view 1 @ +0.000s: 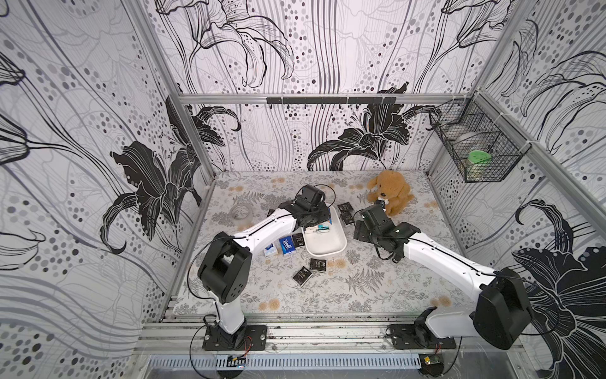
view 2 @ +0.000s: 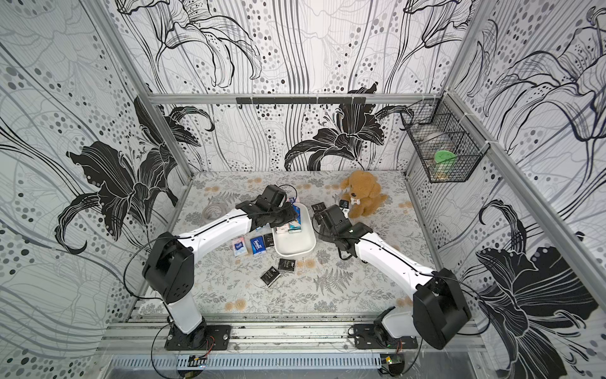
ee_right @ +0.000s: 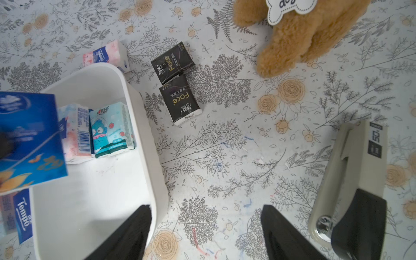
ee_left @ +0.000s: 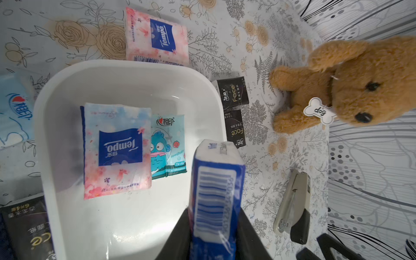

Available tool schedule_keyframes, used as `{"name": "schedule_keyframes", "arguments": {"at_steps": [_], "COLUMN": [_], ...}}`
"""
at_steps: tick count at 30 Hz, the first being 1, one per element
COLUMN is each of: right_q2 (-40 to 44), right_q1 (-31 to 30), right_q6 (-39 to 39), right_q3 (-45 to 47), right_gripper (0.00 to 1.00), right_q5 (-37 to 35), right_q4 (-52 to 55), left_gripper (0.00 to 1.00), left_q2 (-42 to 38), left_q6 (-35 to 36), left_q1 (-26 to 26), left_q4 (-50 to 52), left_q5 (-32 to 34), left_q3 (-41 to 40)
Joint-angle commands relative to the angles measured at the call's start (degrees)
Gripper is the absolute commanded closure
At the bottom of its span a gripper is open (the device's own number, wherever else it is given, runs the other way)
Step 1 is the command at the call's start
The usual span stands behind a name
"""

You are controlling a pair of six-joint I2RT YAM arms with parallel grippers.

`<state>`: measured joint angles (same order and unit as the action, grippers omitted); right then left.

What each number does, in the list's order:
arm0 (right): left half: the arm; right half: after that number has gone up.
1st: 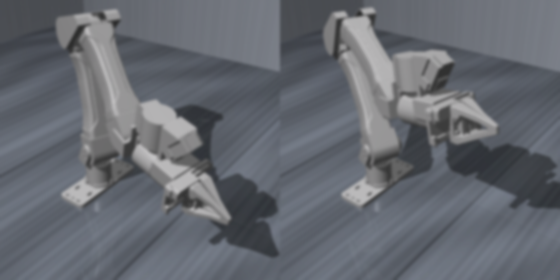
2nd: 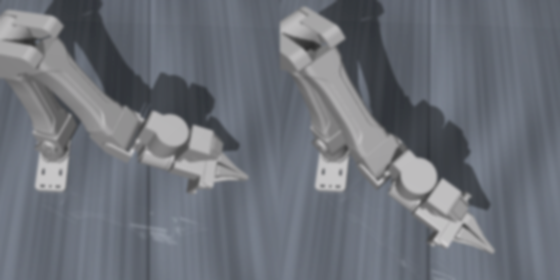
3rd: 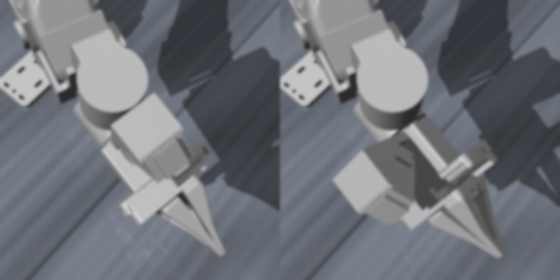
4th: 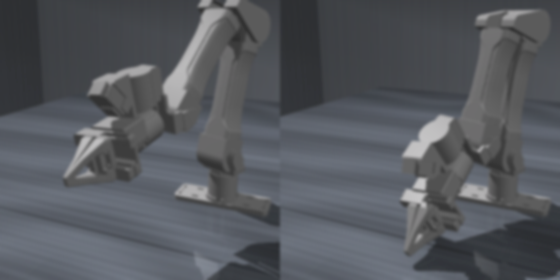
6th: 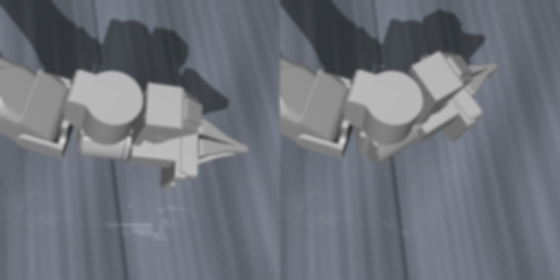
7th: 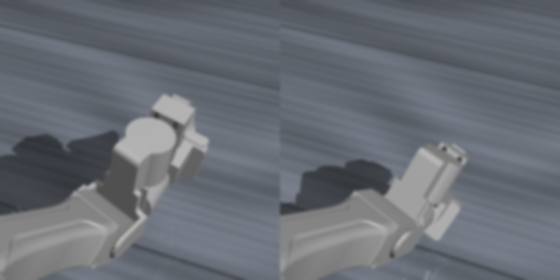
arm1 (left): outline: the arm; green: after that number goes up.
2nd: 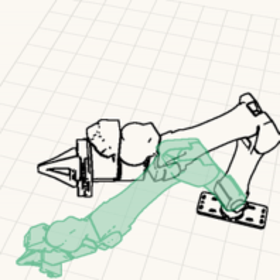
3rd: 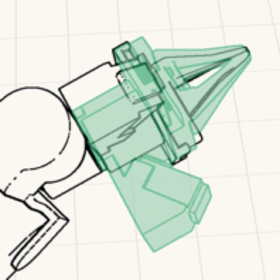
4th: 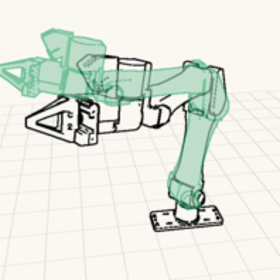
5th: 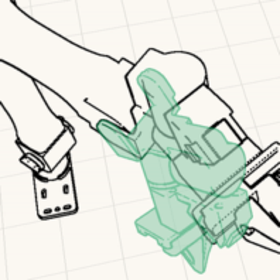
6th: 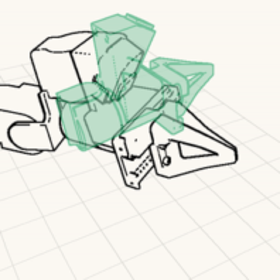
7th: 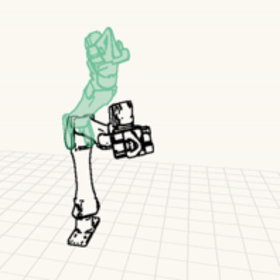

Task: Put the pocket tissues into the storage box
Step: Place the pocket tissues in the storage box.

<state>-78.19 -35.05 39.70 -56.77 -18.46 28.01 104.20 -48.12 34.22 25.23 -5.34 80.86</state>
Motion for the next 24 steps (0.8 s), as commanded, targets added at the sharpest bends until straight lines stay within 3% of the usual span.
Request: {"name": "schedule_keyframes", "arguments": {"at_steps": [1, 11, 18, 22, 24], "right_q2": [1.53, 2.59, 2.79, 2.36, 2.21], "right_q1": [0.33, 0.77, 0.87, 0.90, 0.92], "right_q6": [0.96, 0.50, 0.20, 0.03, -0.13], "right_q3": [0.88, 0.92, 0.79, 0.19, 0.02], "right_gripper": [0.17, 0.17, 0.17, 0.18, 0.17], "right_q5": [-0.35, -0.79, -0.95, -0.88, -0.86], "right_q4": [0.38, 1.33, 1.70, 1.94, 2.05], "left_gripper": [0.69, 0.69, 0.68, 0.62, 0.55], "left_q2": [3.15, 10.88, 11.28, 11.53, 11.35], "left_q6": [-0.58, 1.79, 2.37, 2.72, 3.11], "left_q1": [0.37, -0.18, -2.41, -4.12, -4.53], "left_q4": [-1.03, 2.24, 1.75, 1.59, 1.49], "left_q5": [2.32, 5.15, 5.81, 4.76, 4.41], "left_q3": [3.17, 8.57, 7.56, 6.47, 6.15]}}
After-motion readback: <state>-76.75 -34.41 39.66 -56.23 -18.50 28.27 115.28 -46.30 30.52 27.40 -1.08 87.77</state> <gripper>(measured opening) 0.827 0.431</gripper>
